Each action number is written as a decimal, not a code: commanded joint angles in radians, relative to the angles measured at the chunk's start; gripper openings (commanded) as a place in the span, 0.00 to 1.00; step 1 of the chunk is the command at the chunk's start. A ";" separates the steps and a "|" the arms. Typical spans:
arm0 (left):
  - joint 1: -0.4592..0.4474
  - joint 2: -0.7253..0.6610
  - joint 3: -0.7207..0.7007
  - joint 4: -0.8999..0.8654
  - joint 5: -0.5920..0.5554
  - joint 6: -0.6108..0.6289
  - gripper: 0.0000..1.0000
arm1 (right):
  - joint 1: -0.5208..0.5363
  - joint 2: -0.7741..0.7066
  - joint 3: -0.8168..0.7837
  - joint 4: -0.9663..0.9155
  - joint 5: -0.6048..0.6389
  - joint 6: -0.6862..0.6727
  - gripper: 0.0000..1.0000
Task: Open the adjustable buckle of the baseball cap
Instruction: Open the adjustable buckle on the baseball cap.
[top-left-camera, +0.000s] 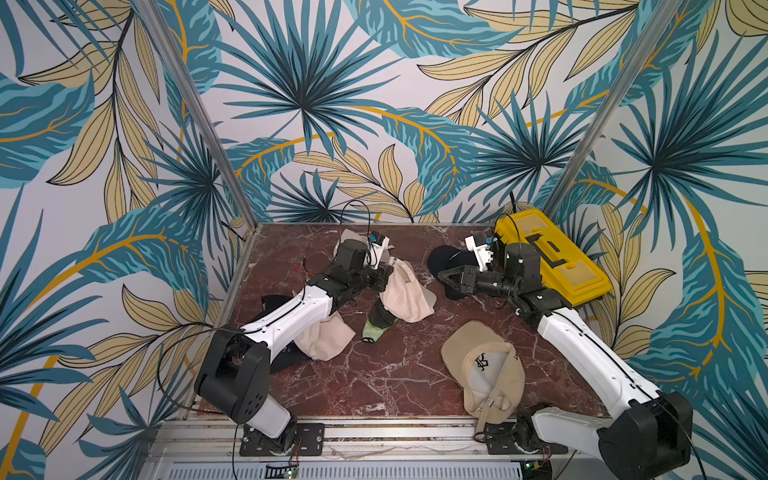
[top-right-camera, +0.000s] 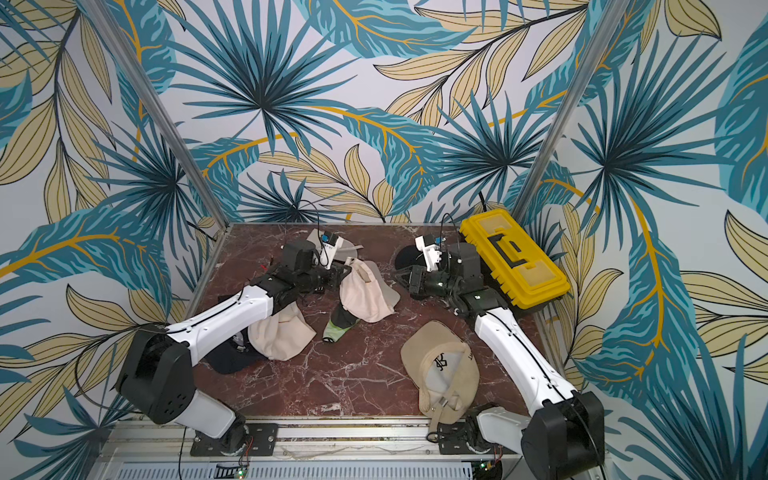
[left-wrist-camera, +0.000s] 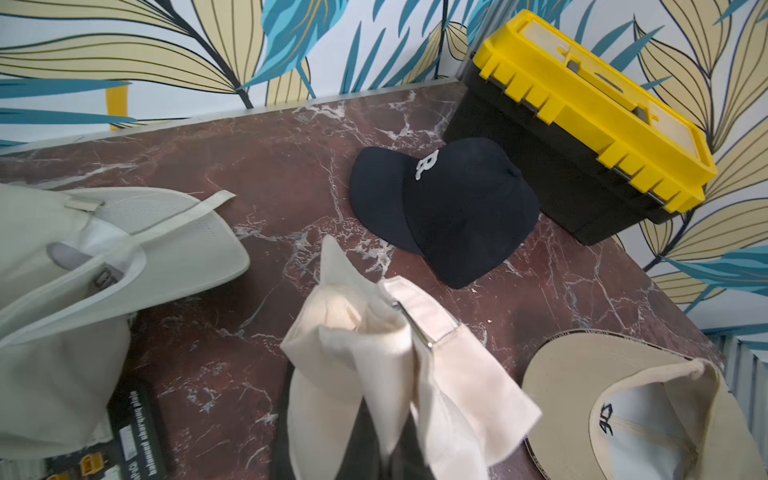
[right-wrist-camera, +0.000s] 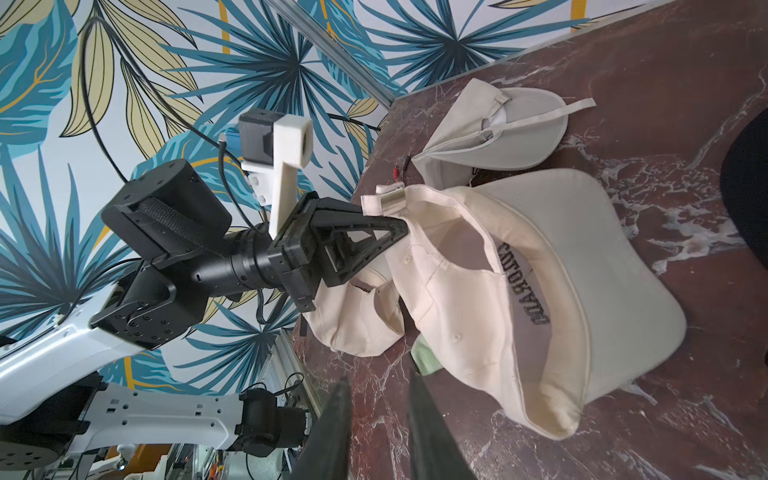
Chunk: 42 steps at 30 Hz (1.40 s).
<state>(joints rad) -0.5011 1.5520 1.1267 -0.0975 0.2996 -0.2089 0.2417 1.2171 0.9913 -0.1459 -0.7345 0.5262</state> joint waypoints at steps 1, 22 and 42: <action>-0.005 -0.037 0.015 -0.002 0.070 0.030 0.00 | 0.002 -0.009 -0.014 0.017 -0.015 0.039 0.32; -0.071 -0.009 0.074 0.000 0.154 0.111 0.00 | 0.207 0.063 0.053 -0.010 0.404 0.259 0.34; -0.092 0.005 0.092 0.001 0.188 0.100 0.00 | 0.248 0.131 0.117 0.004 0.440 0.219 0.40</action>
<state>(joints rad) -0.5861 1.5528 1.1793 -0.1020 0.4690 -0.1024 0.4835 1.3281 1.0809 -0.1398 -0.3023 0.7696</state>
